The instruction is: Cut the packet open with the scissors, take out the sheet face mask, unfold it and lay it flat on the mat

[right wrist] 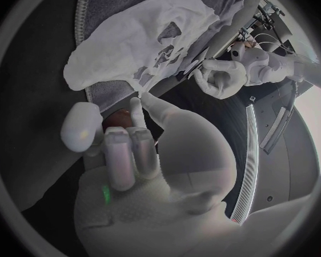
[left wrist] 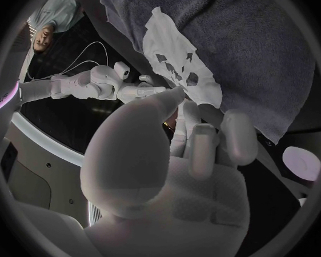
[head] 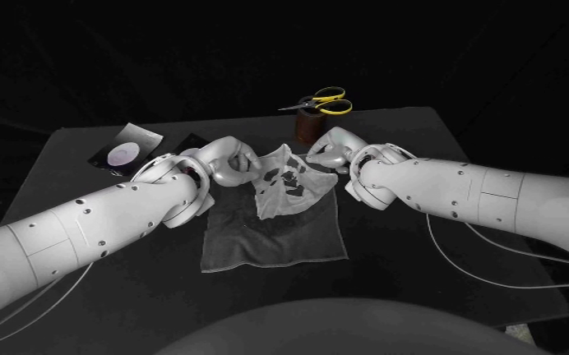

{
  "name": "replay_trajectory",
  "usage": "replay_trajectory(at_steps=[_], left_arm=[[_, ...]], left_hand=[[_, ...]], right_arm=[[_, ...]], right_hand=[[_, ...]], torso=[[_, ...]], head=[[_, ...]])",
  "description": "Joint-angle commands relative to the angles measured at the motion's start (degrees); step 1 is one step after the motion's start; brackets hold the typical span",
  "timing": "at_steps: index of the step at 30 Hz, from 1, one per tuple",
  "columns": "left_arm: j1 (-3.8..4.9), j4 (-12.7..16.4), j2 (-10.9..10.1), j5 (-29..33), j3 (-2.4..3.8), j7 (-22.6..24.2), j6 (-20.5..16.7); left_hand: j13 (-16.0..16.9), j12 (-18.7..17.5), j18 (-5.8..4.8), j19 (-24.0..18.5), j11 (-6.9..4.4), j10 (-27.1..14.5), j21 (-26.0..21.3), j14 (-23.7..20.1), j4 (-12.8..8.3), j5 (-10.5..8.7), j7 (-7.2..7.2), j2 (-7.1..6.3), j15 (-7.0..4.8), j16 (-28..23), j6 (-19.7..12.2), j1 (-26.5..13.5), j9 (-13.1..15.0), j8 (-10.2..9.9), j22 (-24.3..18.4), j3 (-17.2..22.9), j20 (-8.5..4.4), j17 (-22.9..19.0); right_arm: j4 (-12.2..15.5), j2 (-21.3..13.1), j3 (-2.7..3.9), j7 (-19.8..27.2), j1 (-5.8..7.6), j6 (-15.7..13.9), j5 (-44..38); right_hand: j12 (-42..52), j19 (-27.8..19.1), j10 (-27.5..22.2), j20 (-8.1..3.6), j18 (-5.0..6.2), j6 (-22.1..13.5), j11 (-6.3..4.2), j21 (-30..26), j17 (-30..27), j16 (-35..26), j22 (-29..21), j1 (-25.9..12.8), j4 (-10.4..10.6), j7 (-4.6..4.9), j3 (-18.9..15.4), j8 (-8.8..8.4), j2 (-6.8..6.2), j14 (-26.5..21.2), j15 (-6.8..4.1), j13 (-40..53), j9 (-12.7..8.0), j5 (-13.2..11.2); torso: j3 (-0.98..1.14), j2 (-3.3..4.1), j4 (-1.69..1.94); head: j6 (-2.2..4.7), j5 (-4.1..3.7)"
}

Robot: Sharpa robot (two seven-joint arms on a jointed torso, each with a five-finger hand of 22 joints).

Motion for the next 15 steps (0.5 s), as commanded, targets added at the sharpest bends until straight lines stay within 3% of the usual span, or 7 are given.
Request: replay_trajectory(at_steps=[1,6,15], left_arm=[[-0.08,-0.46,0.48,-3.46,-0.03,-3.27,2.42],[-0.15,-1.22,1.14,-4.75,-0.19,-6.02,3.14],[-0.17,-2.03,2.0,-5.97,-0.26,-8.31,3.5]], left_hand=[[0.64,0.6,-0.89,0.53,0.51,0.33,0.6,2.84,0.21,0.13,0.34,-0.06,0.4,0.34,-1.27,-0.95,-0.49,-1.05,0.49,-0.78,0.26,6.99],[1.93,1.38,-1.03,0.88,0.94,0.72,1.12,3.17,0.3,0.13,0.78,-0.24,0.77,0.54,-2.5,-1.31,-1.18,-2.41,1.01,-1.58,0.58,7.75],[3.15,2.05,-1.06,0.98,1.21,1.22,1.32,3.28,0.4,0.12,1.02,-0.37,1.02,0.62,-2.82,-1.55,-1.56,-3.11,1.19,-2.3,0.82,8.03]], right_arm=[[-1.45,1.02,0.04,-3.1,0.05,2.65,0.05],[-3.88,2.96,0.04,-3.67,0.05,2.56,-0.23],[-5.97,5.0,0.04,-3.53,0.04,1.72,-0.59]], right_hand=[[0.19,0.24,5.97,0.07,-0.81,-0.18,-0.14,0.25,15.04,0.2,7.23,-0.73,0.08,0.24,-0.58,0.14,-0.16,6.07,-0.1,15.05,-0.12,0.05],[0.19,0.22,5.97,0.11,-0.81,-0.33,-0.08,0.23,15.04,0.2,7.25,-1.06,0.24,0.29,-0.94,0.09,-0.39,6.07,-0.05,15.05,-0.18,0.02],[0.19,0.18,5.97,0.21,-0.81,-0.73,0.09,0.25,15.04,0.2,7.29,-1.88,0.79,0.47,-1.94,-0.06,-0.83,6.07,0.09,15.05,-0.31,-0.04]], torso=[[-0.06,-0.04,0.03],[-0.04,0.01,0.07],[-0.05,-0.01,0.02]], head=[[0.0,-0.01],[0.0,0.07],[0.0,0.15]])
